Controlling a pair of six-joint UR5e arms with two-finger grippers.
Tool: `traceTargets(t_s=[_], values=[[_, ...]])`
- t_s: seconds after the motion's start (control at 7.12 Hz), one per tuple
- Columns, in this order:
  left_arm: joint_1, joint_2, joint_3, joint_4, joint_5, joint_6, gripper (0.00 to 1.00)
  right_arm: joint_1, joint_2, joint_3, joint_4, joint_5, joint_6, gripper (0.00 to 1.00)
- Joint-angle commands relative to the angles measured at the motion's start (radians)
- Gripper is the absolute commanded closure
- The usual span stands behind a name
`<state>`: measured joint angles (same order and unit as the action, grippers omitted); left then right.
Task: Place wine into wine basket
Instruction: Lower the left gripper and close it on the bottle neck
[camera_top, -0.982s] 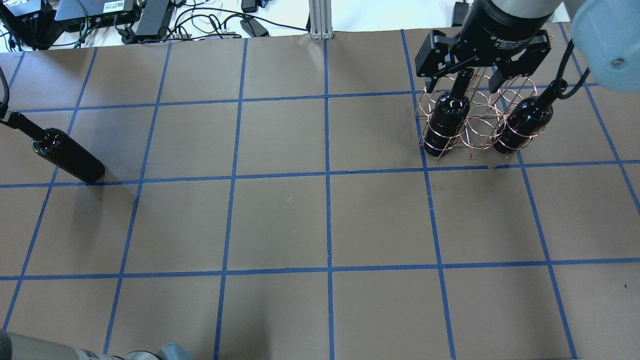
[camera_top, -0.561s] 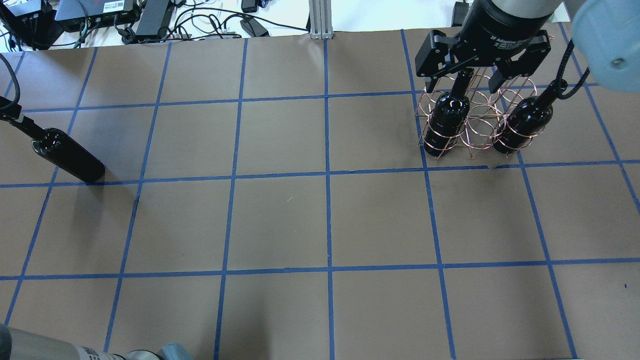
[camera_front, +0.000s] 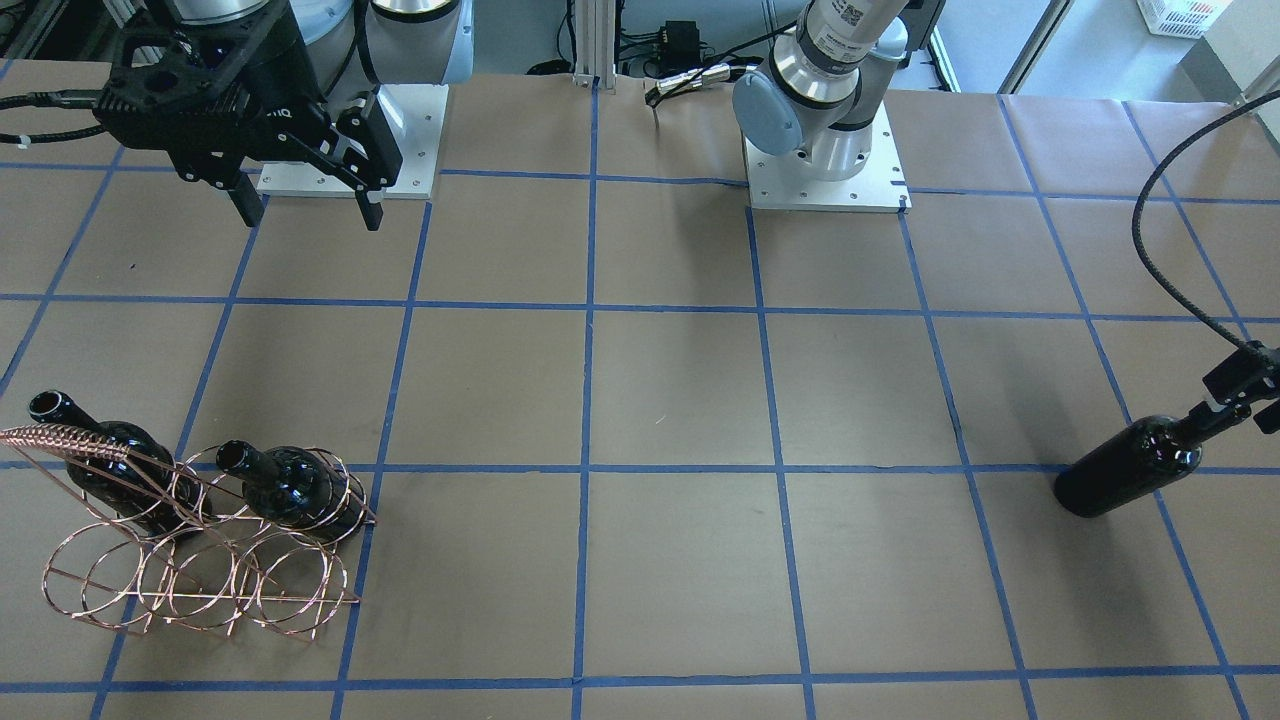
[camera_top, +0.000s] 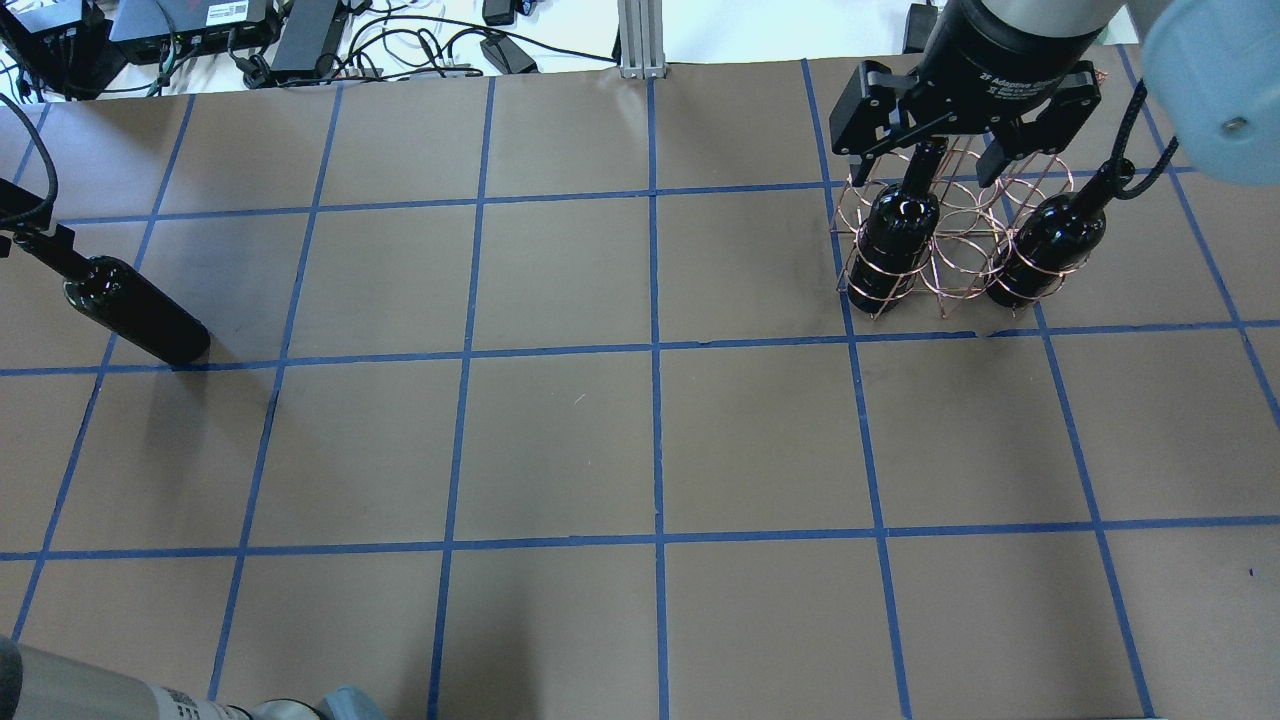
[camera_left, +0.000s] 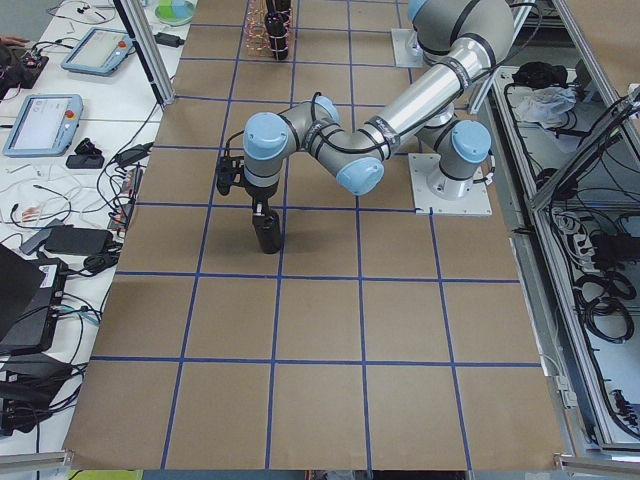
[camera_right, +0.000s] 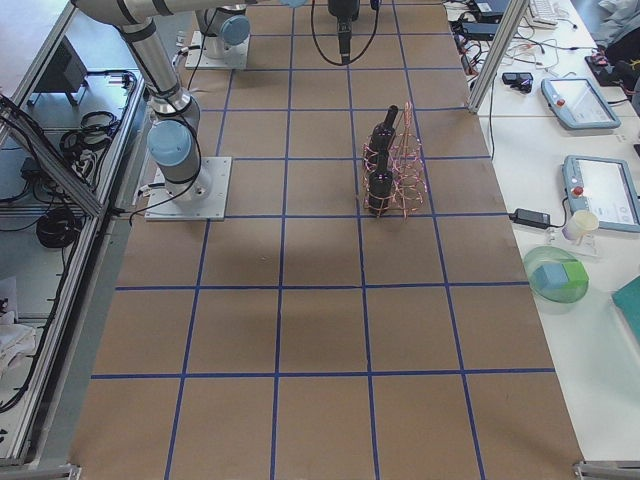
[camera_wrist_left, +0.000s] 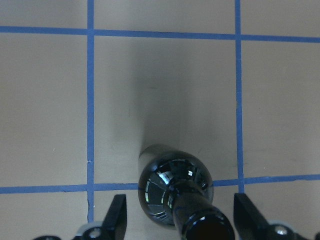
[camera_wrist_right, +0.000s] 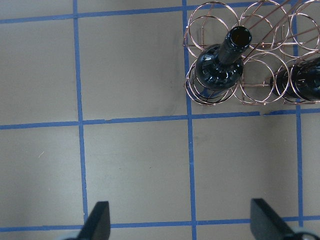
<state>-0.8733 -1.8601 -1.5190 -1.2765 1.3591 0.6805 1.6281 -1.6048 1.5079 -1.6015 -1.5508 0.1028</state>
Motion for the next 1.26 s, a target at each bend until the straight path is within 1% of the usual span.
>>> traceTargets(t_s=[0.0,0.14,0.28,0.56,0.7,0.84,0.98,1.12], values=[[-0.001,-0.001,-0.001,-0.001,-0.009,-0.012,0.25,0.001,-0.001,0.0,0.0,0.0,0.0,0.0],[-0.001,-0.001,-0.003,-0.012,-0.005,-0.024,0.41,0.001,-0.001,0.0,0.0,0.0,0.0,0.0],[-0.001,-0.001,-0.003,-0.015,-0.002,-0.022,0.64,-0.001,-0.001,0.0,0.0,0.0,0.0,0.0],[-0.001,-0.001,-0.003,-0.034,0.003,-0.021,0.64,-0.001,-0.001,0.0,0.0,0.0,0.002,0.0],[-0.001,-0.001,-0.003,-0.032,0.0,-0.021,0.67,-0.001,-0.001,0.0,0.0,0.0,0.002,0.0],[-0.001,-0.001,-0.003,-0.032,-0.005,-0.021,0.97,-0.001,-0.001,0.0,0.002,0.0,0.002,0.0],[-0.009,0.005,0.0,-0.035,0.003,-0.024,1.0,-0.001,-0.001,0.0,0.002,0.0,0.002,0.0],[-0.038,0.024,0.011,-0.052,0.021,-0.044,1.0,-0.001,-0.001,0.0,0.002,0.0,0.002,0.0]])
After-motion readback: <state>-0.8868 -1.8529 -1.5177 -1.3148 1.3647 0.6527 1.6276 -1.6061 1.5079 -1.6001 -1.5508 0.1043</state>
